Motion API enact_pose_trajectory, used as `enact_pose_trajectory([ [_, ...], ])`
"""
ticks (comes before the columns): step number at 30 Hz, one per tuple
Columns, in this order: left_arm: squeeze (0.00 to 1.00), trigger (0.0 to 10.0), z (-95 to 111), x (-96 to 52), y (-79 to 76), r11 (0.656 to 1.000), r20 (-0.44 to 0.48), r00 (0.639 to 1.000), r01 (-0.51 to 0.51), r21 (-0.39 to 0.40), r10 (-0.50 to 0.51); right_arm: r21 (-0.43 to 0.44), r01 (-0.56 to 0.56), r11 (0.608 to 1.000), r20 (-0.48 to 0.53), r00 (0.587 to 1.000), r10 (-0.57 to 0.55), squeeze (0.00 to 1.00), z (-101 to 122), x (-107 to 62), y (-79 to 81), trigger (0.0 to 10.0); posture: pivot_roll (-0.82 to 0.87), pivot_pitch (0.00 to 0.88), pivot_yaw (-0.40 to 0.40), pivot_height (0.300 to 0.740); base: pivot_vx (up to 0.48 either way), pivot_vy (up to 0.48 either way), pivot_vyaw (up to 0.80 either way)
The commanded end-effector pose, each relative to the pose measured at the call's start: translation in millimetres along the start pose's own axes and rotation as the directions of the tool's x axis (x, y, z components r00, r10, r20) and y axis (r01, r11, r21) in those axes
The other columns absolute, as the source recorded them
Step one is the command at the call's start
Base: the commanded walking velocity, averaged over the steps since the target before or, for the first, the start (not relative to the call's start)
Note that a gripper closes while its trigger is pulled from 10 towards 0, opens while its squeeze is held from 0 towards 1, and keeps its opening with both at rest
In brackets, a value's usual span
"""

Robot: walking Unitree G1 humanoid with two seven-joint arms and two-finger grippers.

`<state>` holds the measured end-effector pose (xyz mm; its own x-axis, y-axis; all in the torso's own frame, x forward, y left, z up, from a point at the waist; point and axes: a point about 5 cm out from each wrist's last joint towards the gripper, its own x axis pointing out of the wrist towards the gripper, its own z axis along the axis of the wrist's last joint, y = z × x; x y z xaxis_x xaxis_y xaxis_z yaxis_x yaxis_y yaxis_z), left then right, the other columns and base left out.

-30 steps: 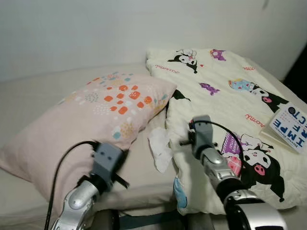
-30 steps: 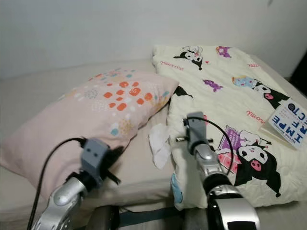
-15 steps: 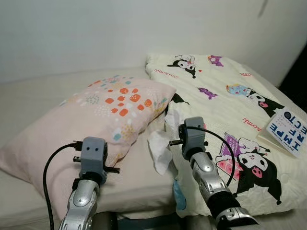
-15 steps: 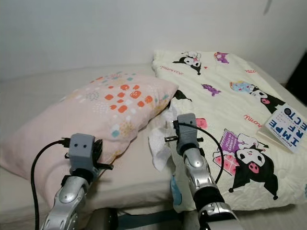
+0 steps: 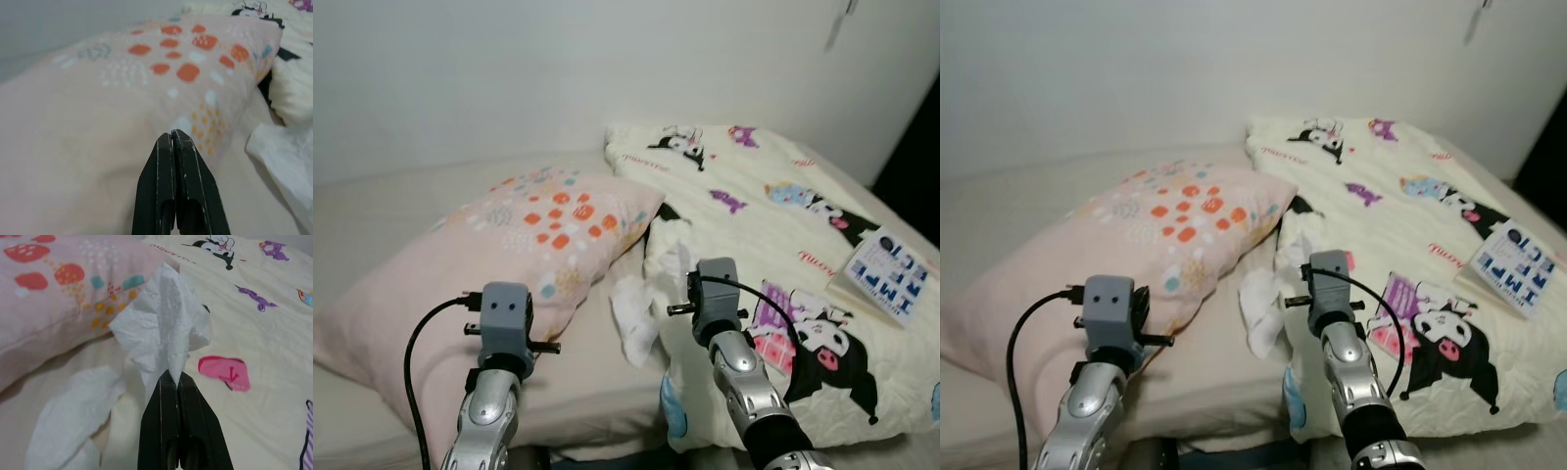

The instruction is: Clean up the room

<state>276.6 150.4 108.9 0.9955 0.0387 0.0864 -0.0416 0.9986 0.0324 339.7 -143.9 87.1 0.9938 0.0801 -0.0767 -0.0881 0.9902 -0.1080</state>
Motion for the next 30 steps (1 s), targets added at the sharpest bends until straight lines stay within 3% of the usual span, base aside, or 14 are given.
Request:
enact_pose_trajectory([
  [1,0.0,10.0,-2.3,0.1,1.6,1.0,-0.004,1.0,-0.008,0.012,0.008,0.0,-0.012,1.0,-0.011,1.0,0.012,0.0,-0.8,-1.2,4.3,10.0,0.04,0.1,-0.032,0.657,0.0,0.0,0.0],
  [23,0.0,10.0,-1.6,0.7,0.2,0.999,0.001,1.0,0.002,0.034,-0.002,-0.008,-0.031,0.999,-0.03,0.999,0.031,0.0,-1.3,-2.0,9.1,10.0,0.05,0.09,-0.034,0.732,0.0,0.0,0.0],
  [30,0.0,10.0,-7.9,-1.3,2.1,0.999,-0.034,0.999,-0.009,0.052,0.01,-0.015,-0.033,0.999,-0.095,0.995,0.031,0.0,-12.7,-4.1,10.2,10.0,0.05,0.087,-0.03,0.74,0.0,0.0,0.0],
])
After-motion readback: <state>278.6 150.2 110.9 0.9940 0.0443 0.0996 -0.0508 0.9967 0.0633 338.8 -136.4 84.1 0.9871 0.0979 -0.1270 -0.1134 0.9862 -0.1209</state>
